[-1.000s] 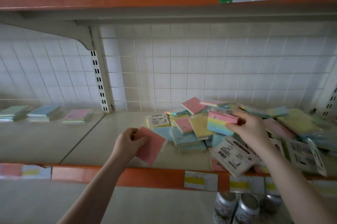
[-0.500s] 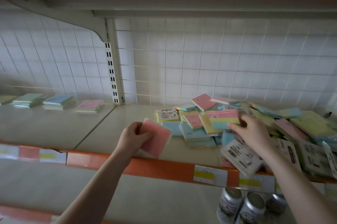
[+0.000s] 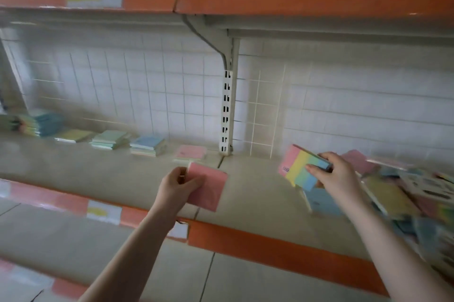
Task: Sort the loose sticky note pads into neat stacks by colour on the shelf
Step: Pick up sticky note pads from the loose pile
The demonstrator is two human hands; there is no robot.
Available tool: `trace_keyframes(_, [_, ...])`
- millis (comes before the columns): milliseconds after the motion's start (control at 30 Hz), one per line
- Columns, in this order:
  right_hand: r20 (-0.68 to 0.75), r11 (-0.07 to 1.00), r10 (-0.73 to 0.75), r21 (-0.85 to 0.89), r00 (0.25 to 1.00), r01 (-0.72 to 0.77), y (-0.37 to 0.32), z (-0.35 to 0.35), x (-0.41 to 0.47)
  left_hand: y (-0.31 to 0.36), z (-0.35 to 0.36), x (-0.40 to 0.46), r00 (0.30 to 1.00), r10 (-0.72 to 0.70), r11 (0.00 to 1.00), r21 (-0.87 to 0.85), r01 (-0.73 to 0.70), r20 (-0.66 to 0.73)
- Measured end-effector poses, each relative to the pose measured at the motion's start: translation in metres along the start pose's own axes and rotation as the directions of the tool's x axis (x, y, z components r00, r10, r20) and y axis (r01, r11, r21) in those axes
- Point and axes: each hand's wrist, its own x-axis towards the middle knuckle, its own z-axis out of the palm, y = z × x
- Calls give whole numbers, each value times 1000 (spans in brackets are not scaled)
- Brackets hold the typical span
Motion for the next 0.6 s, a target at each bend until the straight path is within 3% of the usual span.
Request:
trace_keyframes(300, [18,978,73,196,997,-75,-83,148,6,-25,-144,93,993,-54,996,-72,47,-106])
trace_keyframes(600, [75,965,139,216,987,-152,-100,182,10,-21,-153,145,984,-155,985,-86,148,-88])
